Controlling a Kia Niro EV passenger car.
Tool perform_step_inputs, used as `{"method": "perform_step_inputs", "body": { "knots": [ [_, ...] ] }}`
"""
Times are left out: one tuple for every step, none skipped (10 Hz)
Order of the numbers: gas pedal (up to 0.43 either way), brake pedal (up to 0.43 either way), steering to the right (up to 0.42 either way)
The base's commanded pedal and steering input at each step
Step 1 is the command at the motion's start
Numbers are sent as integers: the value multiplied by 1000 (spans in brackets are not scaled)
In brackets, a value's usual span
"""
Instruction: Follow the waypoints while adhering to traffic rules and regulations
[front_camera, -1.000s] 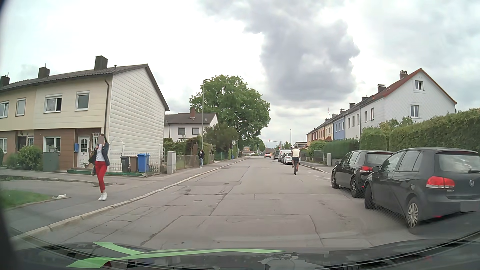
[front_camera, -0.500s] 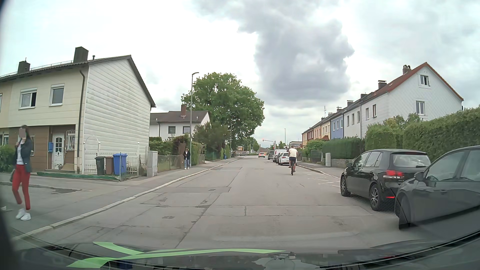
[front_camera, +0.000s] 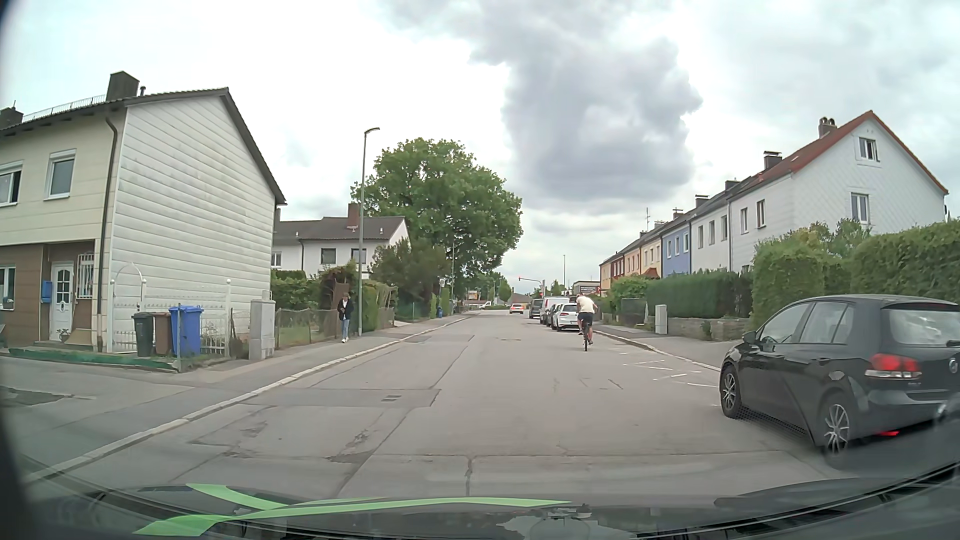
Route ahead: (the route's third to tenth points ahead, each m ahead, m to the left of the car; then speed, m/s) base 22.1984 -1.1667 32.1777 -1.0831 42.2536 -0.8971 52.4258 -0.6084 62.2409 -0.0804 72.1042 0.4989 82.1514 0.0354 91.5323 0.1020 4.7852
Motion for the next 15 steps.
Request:
{"method": "perform_step_inputs", "body": {
  "knots": [
    [28, 0, 18],
    [28, 0, 19],
    [28, 0, 18],
    [20, 0, 17],
    [20, 0, 14],
    [20, 0, 7],
    [20, 0, -1],
    [20, 0, -14],
    [20, 0, -21],
    [20, 0, -23],
    [20, 0, -22],
    [20, 0, -22],
    [20, 0, -22],
    [28, 0, -21],
    [67, 0, -21]
  ]
}}
